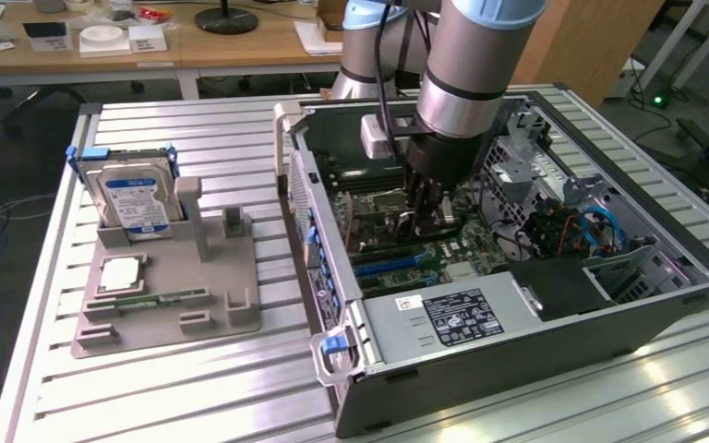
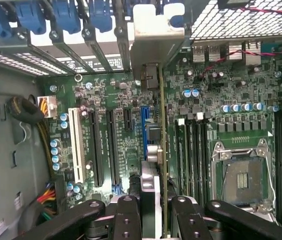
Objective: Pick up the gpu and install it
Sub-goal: 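Insert the gpu into the slot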
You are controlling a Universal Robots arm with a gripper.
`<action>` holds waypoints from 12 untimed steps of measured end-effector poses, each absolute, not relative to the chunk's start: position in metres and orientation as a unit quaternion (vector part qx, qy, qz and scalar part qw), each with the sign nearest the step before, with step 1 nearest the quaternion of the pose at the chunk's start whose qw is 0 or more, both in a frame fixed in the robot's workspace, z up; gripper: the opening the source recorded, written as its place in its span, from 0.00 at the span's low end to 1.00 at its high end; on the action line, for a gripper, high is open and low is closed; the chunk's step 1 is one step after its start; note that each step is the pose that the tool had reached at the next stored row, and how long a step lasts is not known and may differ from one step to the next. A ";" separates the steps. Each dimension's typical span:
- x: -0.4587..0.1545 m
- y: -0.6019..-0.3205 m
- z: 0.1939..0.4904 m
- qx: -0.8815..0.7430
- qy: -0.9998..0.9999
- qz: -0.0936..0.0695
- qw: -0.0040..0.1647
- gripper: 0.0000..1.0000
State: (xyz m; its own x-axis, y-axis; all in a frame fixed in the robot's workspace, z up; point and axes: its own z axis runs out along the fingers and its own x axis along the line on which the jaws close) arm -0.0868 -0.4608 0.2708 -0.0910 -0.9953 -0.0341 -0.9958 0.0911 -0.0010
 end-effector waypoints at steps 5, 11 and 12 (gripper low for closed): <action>-0.089 -0.462 0.267 -0.674 0.738 0.011 0.013 0.28; -0.089 -0.463 0.262 -0.674 0.739 0.011 0.013 0.28; -0.089 -0.464 0.262 -0.674 0.739 0.011 0.013 0.28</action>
